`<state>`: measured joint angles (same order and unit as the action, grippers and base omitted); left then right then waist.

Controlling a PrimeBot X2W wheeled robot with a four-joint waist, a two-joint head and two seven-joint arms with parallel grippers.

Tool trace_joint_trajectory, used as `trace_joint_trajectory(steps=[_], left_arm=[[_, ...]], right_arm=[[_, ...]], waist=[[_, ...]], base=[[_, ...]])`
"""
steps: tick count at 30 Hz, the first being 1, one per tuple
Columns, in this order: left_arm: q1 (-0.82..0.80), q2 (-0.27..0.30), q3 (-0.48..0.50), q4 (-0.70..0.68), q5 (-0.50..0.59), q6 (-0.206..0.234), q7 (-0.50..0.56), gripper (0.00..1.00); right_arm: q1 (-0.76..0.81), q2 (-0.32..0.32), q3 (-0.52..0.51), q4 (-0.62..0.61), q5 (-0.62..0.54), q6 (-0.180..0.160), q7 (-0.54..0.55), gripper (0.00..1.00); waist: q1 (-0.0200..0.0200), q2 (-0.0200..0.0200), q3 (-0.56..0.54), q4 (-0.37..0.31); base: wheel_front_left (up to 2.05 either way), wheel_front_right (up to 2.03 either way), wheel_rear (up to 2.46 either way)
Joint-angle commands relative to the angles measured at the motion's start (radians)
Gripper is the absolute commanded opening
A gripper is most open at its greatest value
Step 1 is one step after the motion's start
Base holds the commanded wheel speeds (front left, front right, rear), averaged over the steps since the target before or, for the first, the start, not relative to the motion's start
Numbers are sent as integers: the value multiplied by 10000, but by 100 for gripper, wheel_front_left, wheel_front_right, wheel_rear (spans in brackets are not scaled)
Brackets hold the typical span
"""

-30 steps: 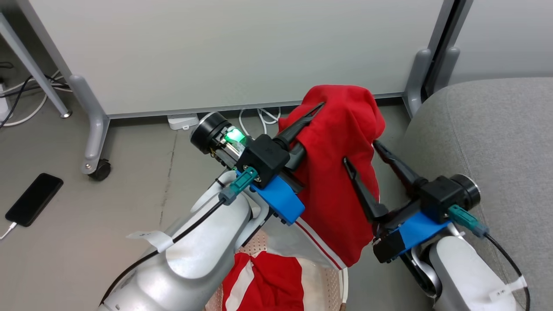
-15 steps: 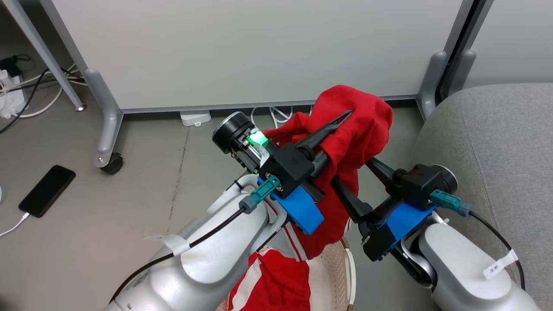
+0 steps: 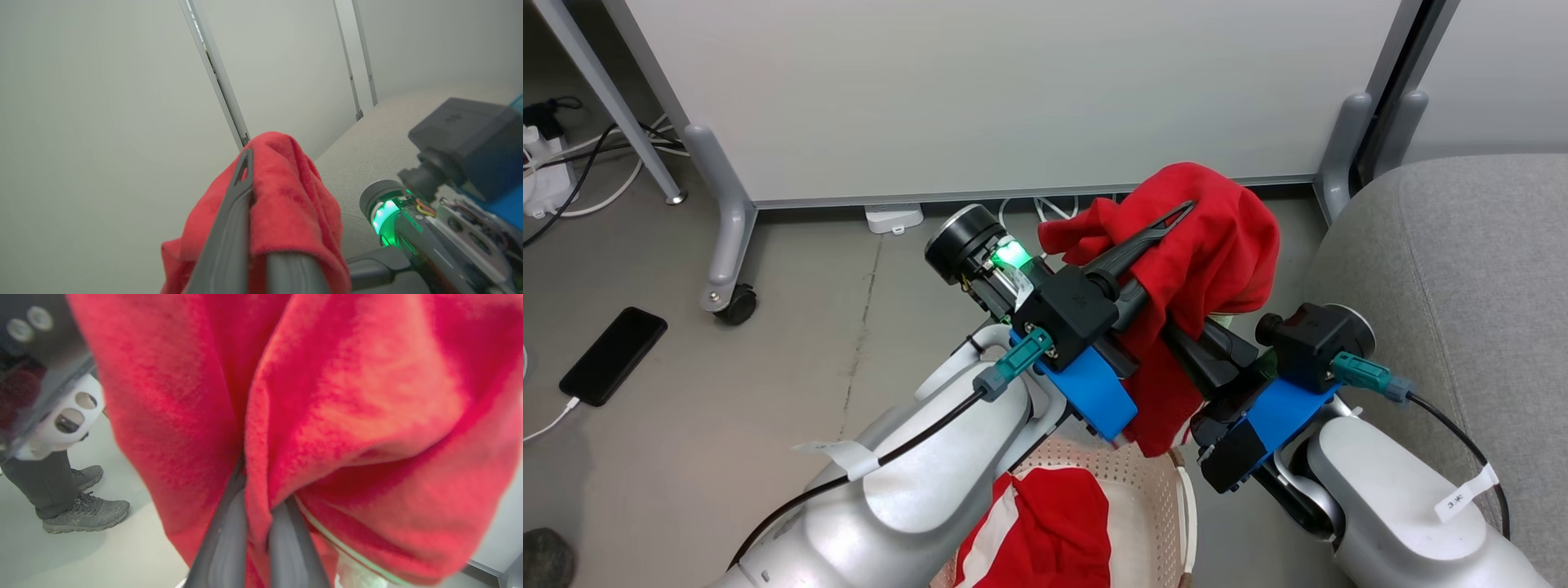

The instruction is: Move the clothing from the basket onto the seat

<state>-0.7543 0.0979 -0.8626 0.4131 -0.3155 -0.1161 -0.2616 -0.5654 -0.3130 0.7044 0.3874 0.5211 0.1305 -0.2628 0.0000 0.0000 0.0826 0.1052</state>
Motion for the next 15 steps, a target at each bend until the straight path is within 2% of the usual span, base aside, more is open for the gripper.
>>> trace_joint_trajectory(steps=[1, 15], left_arm=[[-76, 51, 32, -39, 0, 16, -50, 0], [-64, 97, 46, 19, -13, 23, -51, 0]], right_arm=[[-44, -41, 4, -60, 9, 5, -33, 0], [174, 8, -170, -177, -2, 5, -33, 0]], waist=[[0, 0, 9, -8], [0, 0, 27, -43]], base=[[0, 0, 0], [0, 0, 0]])
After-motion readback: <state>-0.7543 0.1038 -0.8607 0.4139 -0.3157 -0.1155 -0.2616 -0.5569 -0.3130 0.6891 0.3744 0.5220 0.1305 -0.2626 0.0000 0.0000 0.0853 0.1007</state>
